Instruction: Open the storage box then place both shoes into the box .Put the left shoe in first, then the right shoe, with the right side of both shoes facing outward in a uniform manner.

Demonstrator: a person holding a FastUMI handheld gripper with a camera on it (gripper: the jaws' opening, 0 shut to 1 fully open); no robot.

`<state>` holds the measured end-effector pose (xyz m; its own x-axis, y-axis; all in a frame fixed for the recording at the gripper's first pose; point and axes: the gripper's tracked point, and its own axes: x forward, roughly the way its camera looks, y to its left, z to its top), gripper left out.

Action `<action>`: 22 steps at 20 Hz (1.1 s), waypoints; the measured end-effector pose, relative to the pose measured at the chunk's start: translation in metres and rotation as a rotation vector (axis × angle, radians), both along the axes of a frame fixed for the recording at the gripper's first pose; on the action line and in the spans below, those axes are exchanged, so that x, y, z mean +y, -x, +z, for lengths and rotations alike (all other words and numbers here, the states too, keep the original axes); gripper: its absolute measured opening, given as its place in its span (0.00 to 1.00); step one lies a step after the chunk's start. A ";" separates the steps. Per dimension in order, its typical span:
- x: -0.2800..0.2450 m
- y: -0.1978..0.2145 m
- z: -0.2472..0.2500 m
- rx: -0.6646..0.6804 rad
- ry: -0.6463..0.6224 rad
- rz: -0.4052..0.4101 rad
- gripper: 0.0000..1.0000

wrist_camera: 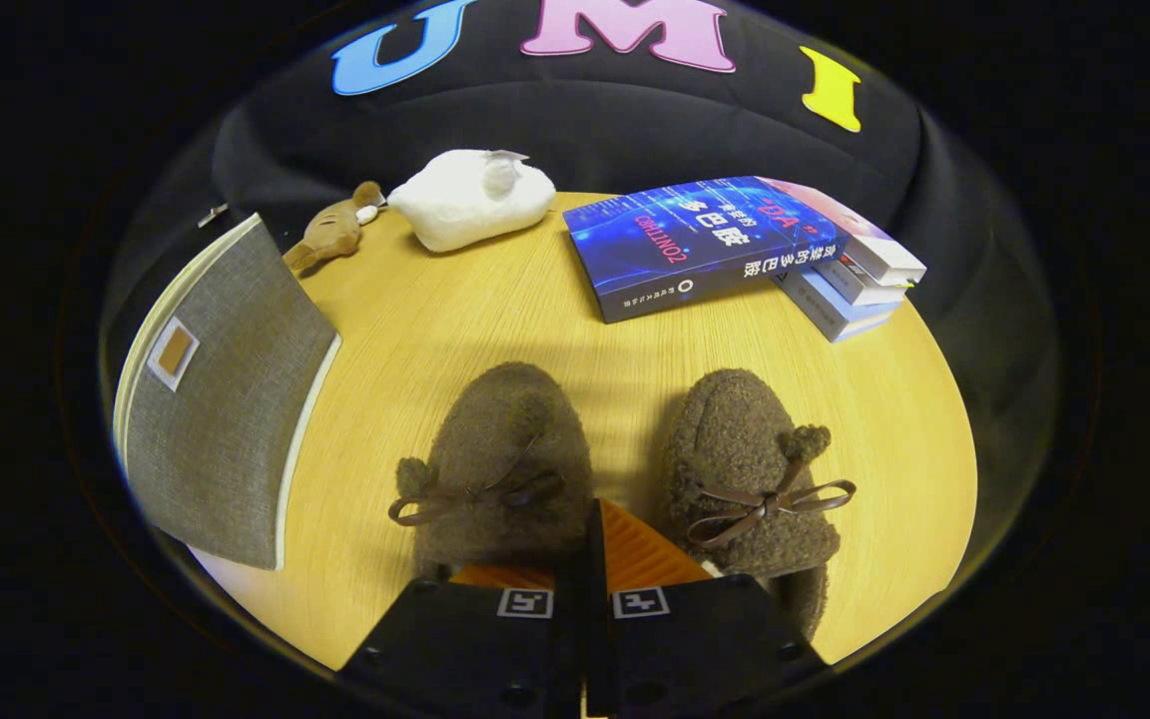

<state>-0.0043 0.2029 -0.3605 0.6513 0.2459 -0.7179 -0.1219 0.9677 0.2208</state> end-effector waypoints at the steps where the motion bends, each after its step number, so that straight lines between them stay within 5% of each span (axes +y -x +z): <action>1: -0.003 0.001 0.003 -0.005 0.007 -0.010 0.05; 12: 0.024 0.000 0.155 -0.138 -0.162 -0.053 0.05; 17: 0.088 -0.016 0.240 -0.216 -0.237 -0.011 0.05; 22: 0.173 -0.020 0.261 -0.160 -0.305 0.005 0.05</action>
<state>0.0155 0.3756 -0.0995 0.7479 0.4370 -0.4996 -0.1830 0.8592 0.4777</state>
